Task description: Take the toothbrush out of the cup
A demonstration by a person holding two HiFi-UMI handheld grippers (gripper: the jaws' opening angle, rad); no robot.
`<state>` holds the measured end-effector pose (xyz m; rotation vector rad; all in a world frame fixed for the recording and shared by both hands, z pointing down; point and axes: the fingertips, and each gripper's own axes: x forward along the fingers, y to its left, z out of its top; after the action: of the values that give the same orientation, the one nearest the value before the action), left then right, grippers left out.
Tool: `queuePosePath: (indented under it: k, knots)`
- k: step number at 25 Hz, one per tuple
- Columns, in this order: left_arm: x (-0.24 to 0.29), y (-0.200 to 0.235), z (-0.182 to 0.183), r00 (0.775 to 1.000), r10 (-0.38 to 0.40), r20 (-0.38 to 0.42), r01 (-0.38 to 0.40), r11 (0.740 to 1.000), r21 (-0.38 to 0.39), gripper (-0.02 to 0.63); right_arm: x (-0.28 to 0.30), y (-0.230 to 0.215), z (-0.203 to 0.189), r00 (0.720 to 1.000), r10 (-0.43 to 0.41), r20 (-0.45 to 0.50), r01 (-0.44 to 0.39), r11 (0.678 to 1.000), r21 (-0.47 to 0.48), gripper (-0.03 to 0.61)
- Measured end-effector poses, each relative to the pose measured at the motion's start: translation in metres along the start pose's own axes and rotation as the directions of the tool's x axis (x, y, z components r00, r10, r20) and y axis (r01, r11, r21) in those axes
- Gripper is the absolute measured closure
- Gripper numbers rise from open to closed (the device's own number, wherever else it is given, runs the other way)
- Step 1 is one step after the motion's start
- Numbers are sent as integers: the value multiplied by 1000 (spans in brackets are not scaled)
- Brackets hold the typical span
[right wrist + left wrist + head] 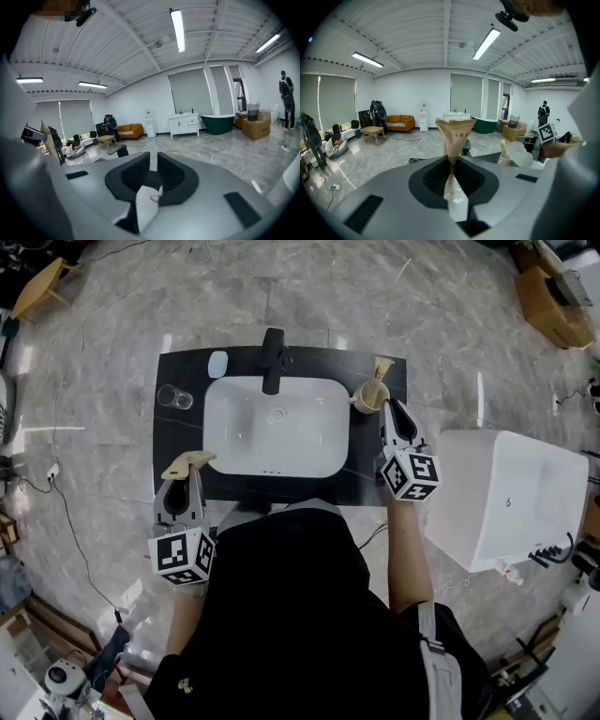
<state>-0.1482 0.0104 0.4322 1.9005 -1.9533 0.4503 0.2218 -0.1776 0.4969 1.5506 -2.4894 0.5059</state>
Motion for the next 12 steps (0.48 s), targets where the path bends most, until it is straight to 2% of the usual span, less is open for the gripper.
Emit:
queuePosePath:
  k: [2, 4, 9, 12]
  knots:
    - [-5, -1, -4, 1000, 26, -13, -26, 1000, -3, 569, 9, -12, -10, 1000, 0, -28, 0, 1000, 9, 519]
    - [-10, 0, -8, 998, 54, -27, -54, 998, -8, 569, 20, -22, -22, 998, 9, -68, -8, 1000, 15, 450]
    - [-21, 0, -19, 992, 109, -60, -110, 994, -20, 569, 44, -38, -44, 989, -3, -146, -1, 1000, -24, 441]
    - [-26, -2, -26, 989, 125, -79, -128, 991, -30, 569, 60, -44, -59, 976, -9, -216, -1, 999, -46, 408]
